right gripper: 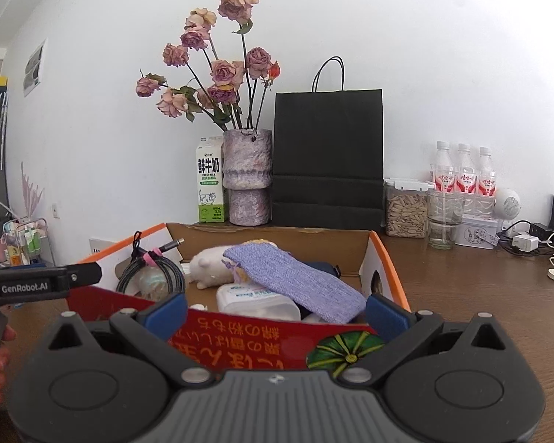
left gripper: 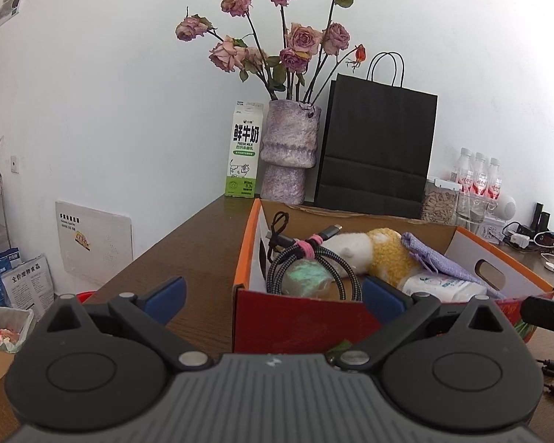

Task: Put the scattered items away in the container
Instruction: 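Move both tools out of the box back to the table, then grasp the red fabric rose with the left tool while the right tool grasps another white cap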

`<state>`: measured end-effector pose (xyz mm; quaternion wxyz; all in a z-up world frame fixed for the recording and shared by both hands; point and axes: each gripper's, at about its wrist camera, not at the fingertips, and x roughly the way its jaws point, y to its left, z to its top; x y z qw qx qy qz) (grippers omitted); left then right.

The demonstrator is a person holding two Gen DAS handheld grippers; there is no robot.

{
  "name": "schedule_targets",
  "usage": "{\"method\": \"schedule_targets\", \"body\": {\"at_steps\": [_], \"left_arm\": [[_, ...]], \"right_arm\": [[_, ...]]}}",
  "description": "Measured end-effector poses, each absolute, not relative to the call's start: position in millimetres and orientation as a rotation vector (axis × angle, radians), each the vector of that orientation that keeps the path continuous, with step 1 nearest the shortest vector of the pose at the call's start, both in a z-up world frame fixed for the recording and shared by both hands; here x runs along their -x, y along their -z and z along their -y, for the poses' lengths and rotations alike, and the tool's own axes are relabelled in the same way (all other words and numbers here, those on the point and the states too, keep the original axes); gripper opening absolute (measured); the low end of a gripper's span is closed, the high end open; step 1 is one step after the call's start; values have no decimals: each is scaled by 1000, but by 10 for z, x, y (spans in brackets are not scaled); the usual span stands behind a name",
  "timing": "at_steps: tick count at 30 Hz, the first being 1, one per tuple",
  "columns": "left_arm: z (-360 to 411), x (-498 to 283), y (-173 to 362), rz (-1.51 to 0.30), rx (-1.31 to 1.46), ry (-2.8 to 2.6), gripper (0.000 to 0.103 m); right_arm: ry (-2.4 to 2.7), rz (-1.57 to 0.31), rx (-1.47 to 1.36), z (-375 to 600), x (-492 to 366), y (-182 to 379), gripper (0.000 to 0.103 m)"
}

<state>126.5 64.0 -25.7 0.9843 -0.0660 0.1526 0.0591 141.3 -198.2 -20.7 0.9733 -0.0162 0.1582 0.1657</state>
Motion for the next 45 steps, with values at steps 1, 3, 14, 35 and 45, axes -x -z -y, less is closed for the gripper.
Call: {"method": "schedule_targets", "body": {"at_steps": [1,3,14,35,45], "left_arm": [[-639,-1241,260,-317,131,-115,103],[-634,-1192,267,-331,125,-105,103],[-545,-1050,327,-425,65,-68,103],[-491,-1027,446,-478,51,-40,103],[-478,-1115,476,-523,61,-21,103]], "right_arm": [[-329,-330,39,2015,-1383,218,103],[-316,-354,55,2080,-1323,248,103],[-297,-498,92,2278,-1262,430,103],[-402,-621,135,1884,-1426,520,27],[-349,-582,112,1949,-1384,471,27]]}}
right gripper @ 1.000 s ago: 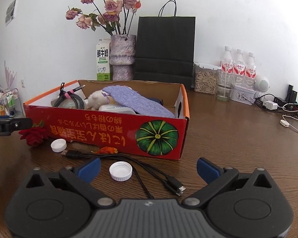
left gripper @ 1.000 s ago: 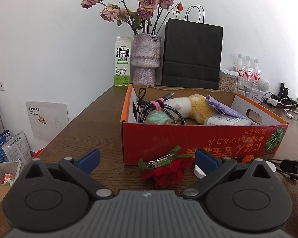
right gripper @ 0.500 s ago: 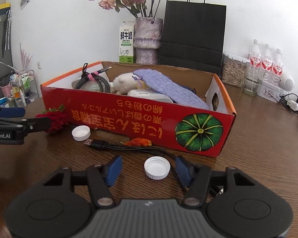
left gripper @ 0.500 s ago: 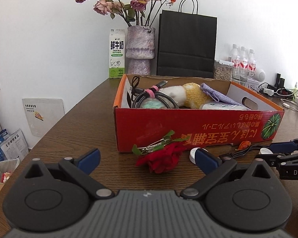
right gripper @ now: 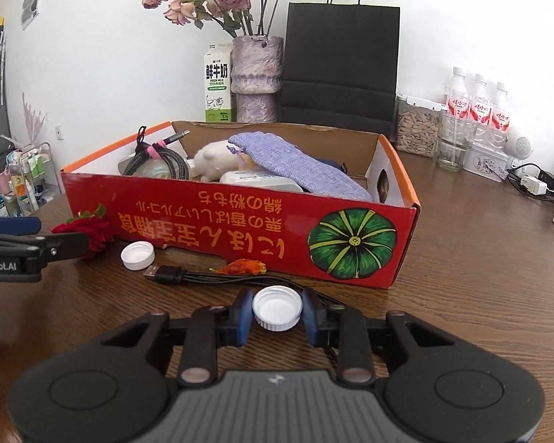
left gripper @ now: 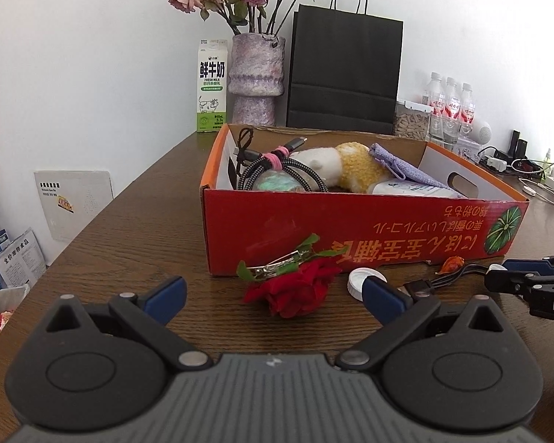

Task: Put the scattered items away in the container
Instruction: 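Grasp the red fabric rose with the left tool while the right tool grasps another white cap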

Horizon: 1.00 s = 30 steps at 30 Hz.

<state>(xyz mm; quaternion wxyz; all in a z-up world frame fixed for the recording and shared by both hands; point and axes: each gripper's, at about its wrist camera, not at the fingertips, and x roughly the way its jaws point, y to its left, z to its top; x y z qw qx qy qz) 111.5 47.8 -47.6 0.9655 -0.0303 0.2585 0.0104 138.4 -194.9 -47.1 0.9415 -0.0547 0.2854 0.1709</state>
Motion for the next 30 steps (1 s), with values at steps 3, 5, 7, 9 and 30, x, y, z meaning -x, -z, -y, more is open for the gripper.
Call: {"method": "schedule_targets", "body": {"at_steps": [3,5,7,9,30], "left_arm": [[-481,-1150,488,-546,63,-31,103],[-480,-1158,490,-556,59,-40,103],[-478,-1159,479,-554,60,-49,103],[-485,-1176,466,-555,77,-46,103],[-414,-1211,454,-576,111,-7,43]], "right_arm": [[-340,-573,121,1934,-1369,469,27],[-339,-572,127,1923,-1365,469,27],[-338,-575,127,1923,-1365,473,27],[-336,-578,124,1926,-1372,475,27],[-334,-575,103,1952,-1380,478,27]]}}
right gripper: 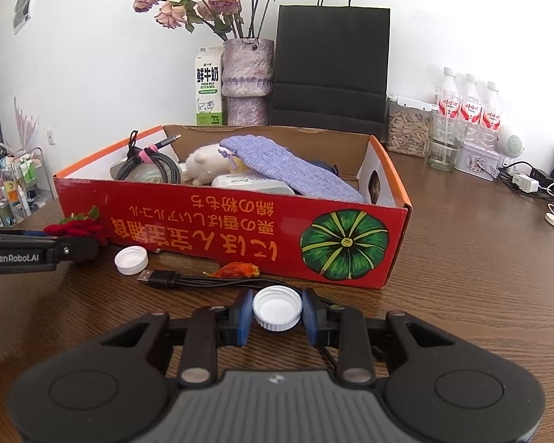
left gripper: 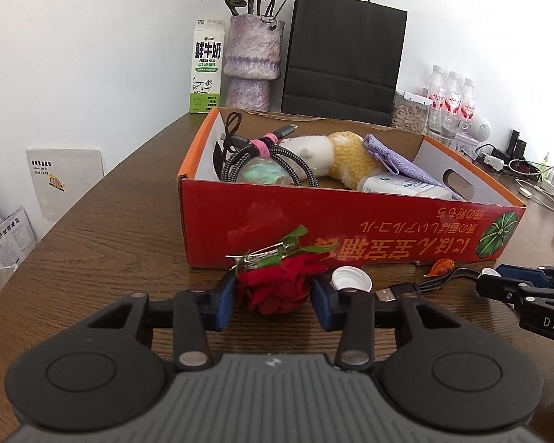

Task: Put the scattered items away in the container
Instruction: 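Grasp the red fabric rose with the left tool while the right tool grasps another white cap, then carry the rose and cap into the box and open both tools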

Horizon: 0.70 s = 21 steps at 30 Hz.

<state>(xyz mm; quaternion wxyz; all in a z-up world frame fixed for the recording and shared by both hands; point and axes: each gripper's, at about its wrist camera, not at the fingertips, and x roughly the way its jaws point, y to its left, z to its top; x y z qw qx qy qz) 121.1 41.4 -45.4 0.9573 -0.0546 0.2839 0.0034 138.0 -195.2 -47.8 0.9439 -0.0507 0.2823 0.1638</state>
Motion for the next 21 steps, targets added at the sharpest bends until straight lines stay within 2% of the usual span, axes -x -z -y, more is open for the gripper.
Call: {"method": "schedule_targets", "body": {"at_steps": [9,21], "left_arm": [[-424,-1057,448,-566,119,6,41],[-429,-830,109,-431,123,27,41]], "right_arm": [[-340,-552,98,1965,-1346,461,27],[-419,-445,112,1879,-1156,298,27]]}}
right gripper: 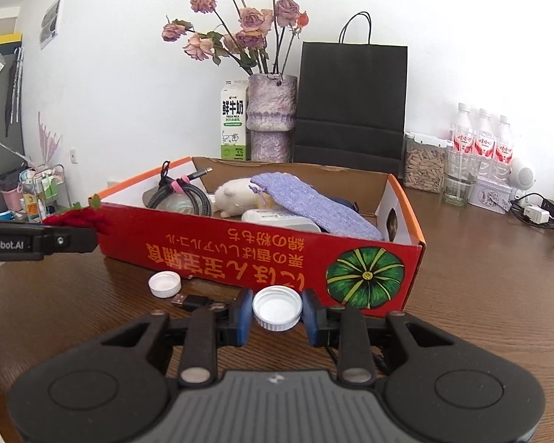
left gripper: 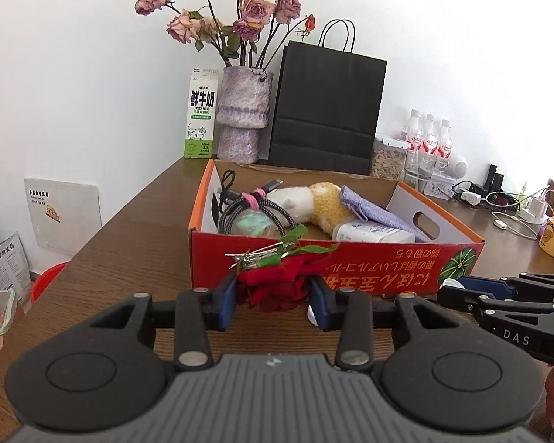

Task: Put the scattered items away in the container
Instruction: 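Carry the rose and cap into the box and open both tools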

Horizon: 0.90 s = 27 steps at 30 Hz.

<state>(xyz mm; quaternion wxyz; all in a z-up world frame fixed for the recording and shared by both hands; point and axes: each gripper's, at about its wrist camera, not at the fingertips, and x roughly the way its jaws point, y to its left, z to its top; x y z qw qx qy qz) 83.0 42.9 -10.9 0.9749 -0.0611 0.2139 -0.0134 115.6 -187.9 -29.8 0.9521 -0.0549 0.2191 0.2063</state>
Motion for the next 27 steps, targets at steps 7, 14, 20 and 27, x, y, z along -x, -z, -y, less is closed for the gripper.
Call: {"method": "schedule_targets", "body": {"at_steps": [7,14,20,27], "left_arm": [[-405,-910,-60,-365,127,31,41],[-381,-1134,-180,-308,133,21,41],[-409,-1493,-95,-318,140,-18,41],[-464,-1775,100,-273,131,-18,41]], "right_arm": [[-474,-370,112,1681,-1186,50,27],[-506,-321,106,1428,-1448,-141,27],[-504,-336,85,1247,-1861,-132,27],[-497,-372,50,1136,-2224,87,27]]}}
